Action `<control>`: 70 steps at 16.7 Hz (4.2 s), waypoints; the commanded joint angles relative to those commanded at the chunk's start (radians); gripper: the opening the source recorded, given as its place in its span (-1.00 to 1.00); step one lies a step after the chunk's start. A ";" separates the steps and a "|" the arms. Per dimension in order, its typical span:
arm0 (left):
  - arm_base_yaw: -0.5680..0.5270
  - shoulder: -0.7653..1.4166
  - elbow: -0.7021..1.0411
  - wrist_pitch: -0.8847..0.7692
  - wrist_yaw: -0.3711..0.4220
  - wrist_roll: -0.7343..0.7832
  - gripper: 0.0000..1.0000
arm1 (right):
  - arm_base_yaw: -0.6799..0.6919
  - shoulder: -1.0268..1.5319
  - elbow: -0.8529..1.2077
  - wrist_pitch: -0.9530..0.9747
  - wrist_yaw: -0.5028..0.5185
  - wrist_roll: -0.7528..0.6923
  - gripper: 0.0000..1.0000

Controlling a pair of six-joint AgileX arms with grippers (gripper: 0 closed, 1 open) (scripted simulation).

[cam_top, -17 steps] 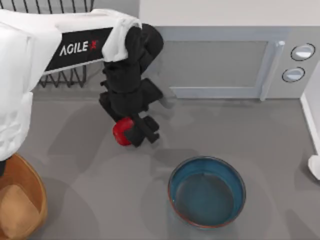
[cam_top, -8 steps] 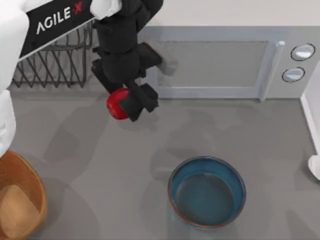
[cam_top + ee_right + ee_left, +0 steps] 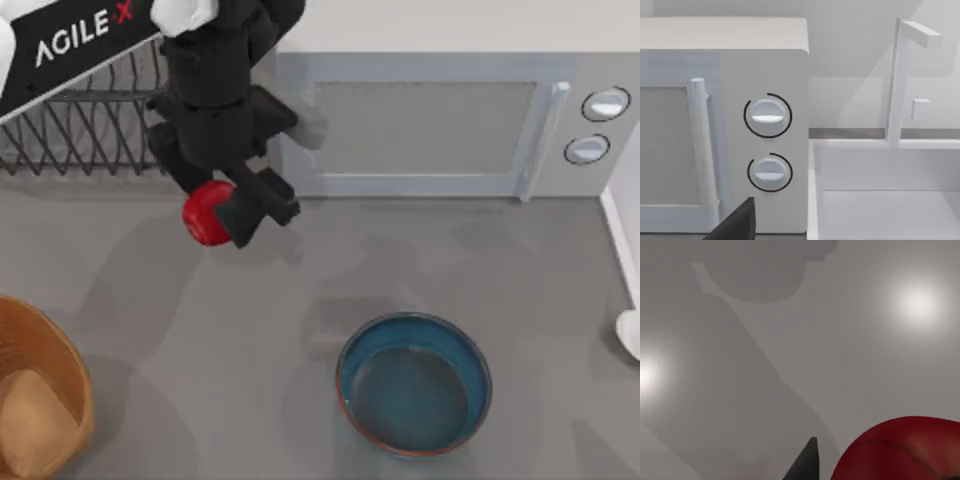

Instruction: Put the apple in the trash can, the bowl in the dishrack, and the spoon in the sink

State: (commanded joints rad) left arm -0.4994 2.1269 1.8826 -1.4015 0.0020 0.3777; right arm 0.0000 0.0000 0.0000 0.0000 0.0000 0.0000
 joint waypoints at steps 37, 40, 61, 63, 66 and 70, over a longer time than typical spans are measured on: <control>0.214 -0.541 -0.828 0.145 -0.297 -0.693 -0.10 | 0.000 0.000 0.000 0.000 0.000 0.000 1.00; 0.214 -0.541 -0.828 0.145 -0.297 -0.693 0.36 | 0.000 0.000 0.000 0.000 0.000 0.000 1.00; 0.265 -0.818 -1.014 0.367 -0.245 -0.638 1.00 | 0.000 0.000 0.000 0.000 0.000 0.000 1.00; 0.292 -0.982 -1.115 0.489 -0.217 -0.609 1.00 | 0.000 0.000 0.000 0.000 0.000 0.000 1.00; 0.339 -1.267 -1.286 0.696 -0.169 -0.558 1.00 | 0.000 0.000 0.000 0.000 0.000 0.000 1.00; 0.406 -1.653 -1.532 0.991 -0.100 -0.484 1.00 | 0.000 0.000 0.000 0.000 0.000 0.000 1.00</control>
State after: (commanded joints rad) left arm -0.0938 0.4735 0.3509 -0.4107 -0.0983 -0.1064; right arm 0.0000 0.0000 0.0000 0.0000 0.0000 0.0000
